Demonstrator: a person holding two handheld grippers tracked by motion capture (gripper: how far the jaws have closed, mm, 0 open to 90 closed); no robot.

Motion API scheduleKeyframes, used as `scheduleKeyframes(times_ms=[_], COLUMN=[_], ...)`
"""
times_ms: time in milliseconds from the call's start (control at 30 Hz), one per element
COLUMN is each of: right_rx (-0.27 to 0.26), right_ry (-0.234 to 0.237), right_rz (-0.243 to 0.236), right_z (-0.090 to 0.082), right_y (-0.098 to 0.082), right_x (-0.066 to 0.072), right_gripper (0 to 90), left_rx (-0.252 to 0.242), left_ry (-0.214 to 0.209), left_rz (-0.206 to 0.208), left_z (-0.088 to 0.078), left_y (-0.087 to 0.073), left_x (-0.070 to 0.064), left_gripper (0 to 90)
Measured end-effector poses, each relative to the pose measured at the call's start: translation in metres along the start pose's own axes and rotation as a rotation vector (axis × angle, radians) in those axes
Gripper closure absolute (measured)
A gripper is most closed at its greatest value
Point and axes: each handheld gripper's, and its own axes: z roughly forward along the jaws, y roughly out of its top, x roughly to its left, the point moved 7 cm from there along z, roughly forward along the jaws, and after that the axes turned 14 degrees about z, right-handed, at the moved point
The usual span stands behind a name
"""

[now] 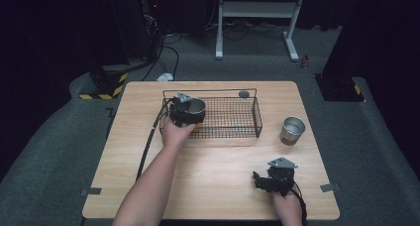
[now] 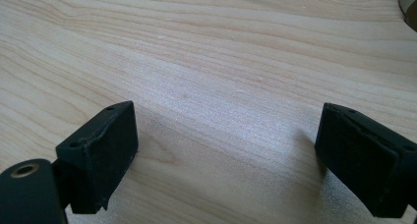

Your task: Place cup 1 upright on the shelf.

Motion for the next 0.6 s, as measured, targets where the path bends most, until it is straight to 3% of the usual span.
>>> scheduleKeyframes(times_ms=[600], right_rx=[0.0], right_ry=[0.005], right_rz=[-0.009], right_z=[-0.0001], right_y=[-0.0002], right_x=[0.0006], right_gripper=[9.2], left_rx=[-0.016], left_ry=[-0.009], left_rz=[-0.003], left_z=[-0.005], left_y=[-0.0107], left_x=[0.0003], left_gripper=[13.3])
